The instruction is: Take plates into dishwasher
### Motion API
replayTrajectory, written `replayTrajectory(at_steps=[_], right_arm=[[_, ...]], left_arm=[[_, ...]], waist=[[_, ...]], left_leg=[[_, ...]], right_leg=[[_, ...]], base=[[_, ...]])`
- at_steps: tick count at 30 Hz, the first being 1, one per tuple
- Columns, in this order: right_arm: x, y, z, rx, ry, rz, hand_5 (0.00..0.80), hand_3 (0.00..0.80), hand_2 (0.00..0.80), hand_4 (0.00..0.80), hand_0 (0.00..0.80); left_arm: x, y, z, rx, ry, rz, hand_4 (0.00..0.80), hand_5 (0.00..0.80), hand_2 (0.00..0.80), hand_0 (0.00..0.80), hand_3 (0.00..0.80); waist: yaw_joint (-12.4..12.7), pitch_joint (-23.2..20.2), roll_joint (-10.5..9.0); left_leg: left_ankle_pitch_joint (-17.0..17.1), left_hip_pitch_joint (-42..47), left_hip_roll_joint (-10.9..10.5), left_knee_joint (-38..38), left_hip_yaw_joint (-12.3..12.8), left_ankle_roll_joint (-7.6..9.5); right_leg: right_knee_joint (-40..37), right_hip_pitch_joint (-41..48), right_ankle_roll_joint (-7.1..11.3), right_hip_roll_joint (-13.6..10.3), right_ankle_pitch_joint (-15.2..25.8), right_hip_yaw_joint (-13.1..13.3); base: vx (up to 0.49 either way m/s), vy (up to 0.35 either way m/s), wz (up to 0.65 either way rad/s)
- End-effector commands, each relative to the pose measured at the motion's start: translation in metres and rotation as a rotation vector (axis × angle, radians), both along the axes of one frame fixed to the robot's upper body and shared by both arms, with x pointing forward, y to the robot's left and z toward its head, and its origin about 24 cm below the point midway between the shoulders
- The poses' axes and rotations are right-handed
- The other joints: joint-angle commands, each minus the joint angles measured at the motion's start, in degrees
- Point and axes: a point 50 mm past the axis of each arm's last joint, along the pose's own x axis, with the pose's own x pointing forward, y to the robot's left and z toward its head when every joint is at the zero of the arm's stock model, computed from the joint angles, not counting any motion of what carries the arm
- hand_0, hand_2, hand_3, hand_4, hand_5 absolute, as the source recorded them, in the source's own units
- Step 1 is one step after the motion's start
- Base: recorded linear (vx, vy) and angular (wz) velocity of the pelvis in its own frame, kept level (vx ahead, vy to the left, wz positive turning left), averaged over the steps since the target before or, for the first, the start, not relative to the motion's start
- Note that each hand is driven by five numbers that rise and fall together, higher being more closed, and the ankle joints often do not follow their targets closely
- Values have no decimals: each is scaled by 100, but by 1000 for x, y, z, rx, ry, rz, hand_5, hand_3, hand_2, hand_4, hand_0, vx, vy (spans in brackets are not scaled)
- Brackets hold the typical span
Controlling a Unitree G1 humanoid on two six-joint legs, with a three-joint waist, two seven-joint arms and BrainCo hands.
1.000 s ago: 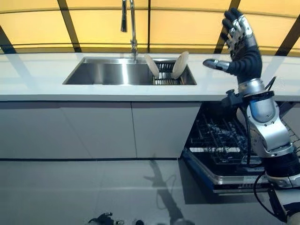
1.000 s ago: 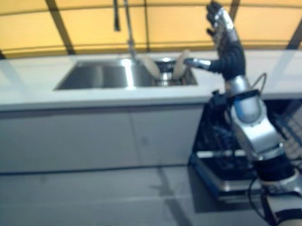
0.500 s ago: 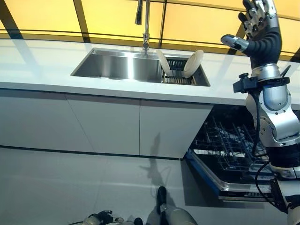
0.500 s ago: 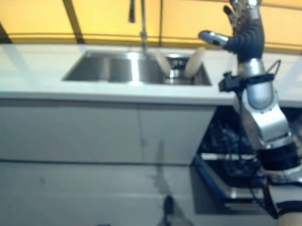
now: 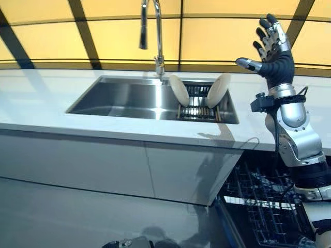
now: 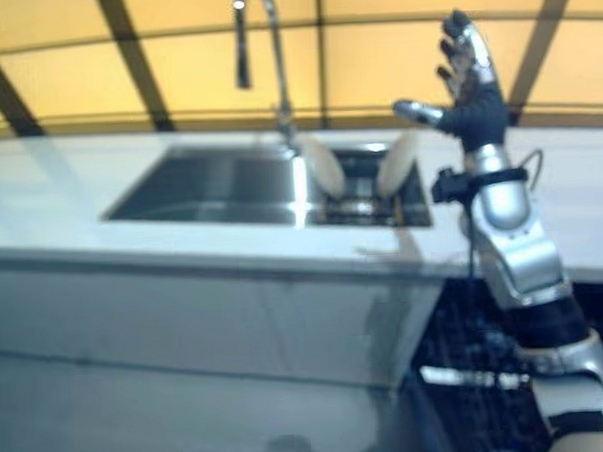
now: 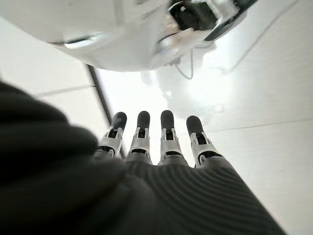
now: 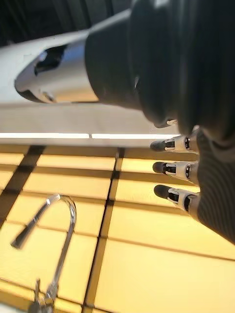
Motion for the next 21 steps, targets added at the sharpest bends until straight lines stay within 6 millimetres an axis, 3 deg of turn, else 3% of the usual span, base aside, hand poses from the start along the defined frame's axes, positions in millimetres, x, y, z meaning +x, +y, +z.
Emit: replayTrajectory(at_steps=[1,3,6,9,13,16,17,18,19,21], right_arm=[[-2,1,41,-17,-166,-45,0,0,0,0,0],[1,3,42,-19,-162,-62,0,0,0,0,0],[3,-1,39,-20,-143,-90,0,0,0,0,0],[4,-8,36,-21,-123,-102,0,0,0,0,0],[6,-12,34,-46,-101,-93,0,0,0,0,0],[7,-17,36,-66,-97,-105,0,0,0,0,0],[5,-21,36,-55,-101,-111,0,0,0,0,0],[4,-25,33,-44,-99,-119,0,0,0,0,0],[0,-31,27,-35,-93,-135,0,0,0,0,0],[-5,-36,23,-11,-95,-149,0,0,0,0,0]], left_arm=[[27,-1,8,37,-68,-61,0,0,0,0,0],[32,2,9,51,-64,-55,0,0,0,0,0],[32,1,8,64,-43,-45,0,0,0,0,0],[21,0,4,77,-23,-26,0,0,0,0,0],[5,5,1,76,-1,26,0,0,0,0,0],[3,7,1,69,8,43,0,0,0,0,0],[5,8,1,71,5,51,0,0,0,0,0],[6,9,1,73,8,46,0,0,0,0,0],[8,10,2,83,12,29,0,0,0,0,0],[12,12,4,89,3,11,0,0,0,0,0]], waist=[[197,236,-159],[143,244,-306],[66,189,-360],[-5,159,-386],[-74,166,-424],[-103,172,-441],[-130,149,-430],[-126,148,-434],[-96,152,-459],[-125,122,-505]], left_leg=[[-190,699,-140,-1723,265,480],[-116,958,-364,-3242,287,510],[199,1110,-623,-5104,-165,447],[882,1122,-504,-6273,-527,331],[1023,832,-204,-6273,-865,337],[1157,934,-58,-6243,-650,343],[993,1007,-67,-6155,-450,359],[910,970,-113,-5977,-414,355],[618,830,-249,-5488,-469,435],[416,798,-435,-5301,-494,602]], right_leg=[[-309,122,426,-154,-323,-278],[-245,122,497,-318,-344,-147],[-315,150,607,-314,-283,103],[-401,337,602,-204,-295,349],[-155,523,562,-217,-615,539],[114,644,588,-372,-914,495],[252,671,666,-485,-1002,369],[356,684,713,-564,-1048,309],[599,677,817,-721,-1075,319],[932,616,1022,-913,-825,282]], base=[[252,-54,-4],[253,22,-6],[266,50,0],[339,56,-18],[431,144,-6],[586,302,-36],[655,407,-26],[721,485,-25],[605,421,-30],[578,449,-17]])
